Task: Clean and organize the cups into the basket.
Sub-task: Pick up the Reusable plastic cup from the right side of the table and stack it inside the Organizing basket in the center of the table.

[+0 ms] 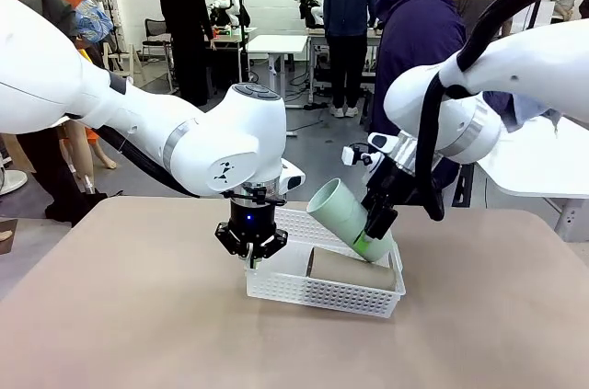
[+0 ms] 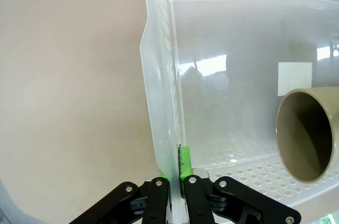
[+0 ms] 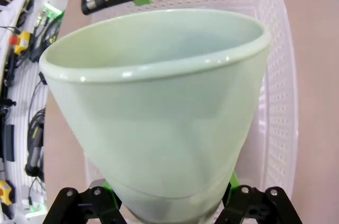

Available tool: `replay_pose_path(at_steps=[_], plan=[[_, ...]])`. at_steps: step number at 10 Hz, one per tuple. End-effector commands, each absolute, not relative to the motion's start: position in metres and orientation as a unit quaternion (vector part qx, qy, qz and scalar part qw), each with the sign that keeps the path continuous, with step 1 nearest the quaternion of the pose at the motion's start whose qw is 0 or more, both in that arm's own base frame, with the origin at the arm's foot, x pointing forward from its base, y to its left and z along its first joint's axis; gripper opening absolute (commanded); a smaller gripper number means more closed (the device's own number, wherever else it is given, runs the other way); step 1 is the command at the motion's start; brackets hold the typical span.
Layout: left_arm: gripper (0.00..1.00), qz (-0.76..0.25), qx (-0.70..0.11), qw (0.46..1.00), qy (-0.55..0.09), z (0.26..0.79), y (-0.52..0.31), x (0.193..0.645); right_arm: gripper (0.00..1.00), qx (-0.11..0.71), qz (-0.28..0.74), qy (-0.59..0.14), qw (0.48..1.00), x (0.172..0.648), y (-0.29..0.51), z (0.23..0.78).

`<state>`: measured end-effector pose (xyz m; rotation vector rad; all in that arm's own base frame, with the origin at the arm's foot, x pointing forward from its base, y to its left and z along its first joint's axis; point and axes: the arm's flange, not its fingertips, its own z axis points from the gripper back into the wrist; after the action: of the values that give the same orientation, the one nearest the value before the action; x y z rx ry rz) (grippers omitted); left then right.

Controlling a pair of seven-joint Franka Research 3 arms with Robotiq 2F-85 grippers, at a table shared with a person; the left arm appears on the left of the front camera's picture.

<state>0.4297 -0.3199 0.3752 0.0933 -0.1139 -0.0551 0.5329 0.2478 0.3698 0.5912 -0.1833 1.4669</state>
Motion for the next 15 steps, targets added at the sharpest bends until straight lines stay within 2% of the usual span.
replay_pose_path(at_steps=[1,5,6,7,10,12,15], plan=[[0.0,-0.029,0.046,0.997,-0.058,0.376,-0.32,0.429,0.81,0.241,0.673,-0.074,0.695,0.547,0.258,0.358],[0.0,-0.029,0.046,0.997,-0.058,0.376,-0.32,0.429,0.81,0.23,0.682,-0.054,0.692,0.55,0.262,0.333],[0.0,-0.029,0.046,0.997,-0.058,0.376,-0.32,0.429,0.97,0.235,0.682,-0.054,0.69,0.55,0.264,0.331],[0.0,-0.029,0.046,0.997,-0.058,0.376,-0.32,0.429,1.0,0.238,0.685,-0.055,0.687,0.549,0.264,0.334],[0.0,-0.029,0.046,0.997,-0.058,0.376,-0.32,0.429,1.0,0.247,0.682,-0.072,0.685,0.546,0.259,0.348],[0.0,-0.029,0.046,0.997,-0.058,0.376,-0.32,0.429,1.0,0.274,0.672,-0.119,0.678,0.526,0.227,0.395],[0.0,-0.029,0.046,0.997,-0.058,0.376,-0.32,0.429,1.0,0.363,0.609,-0.25,0.66,0.487,0.097,0.471]])
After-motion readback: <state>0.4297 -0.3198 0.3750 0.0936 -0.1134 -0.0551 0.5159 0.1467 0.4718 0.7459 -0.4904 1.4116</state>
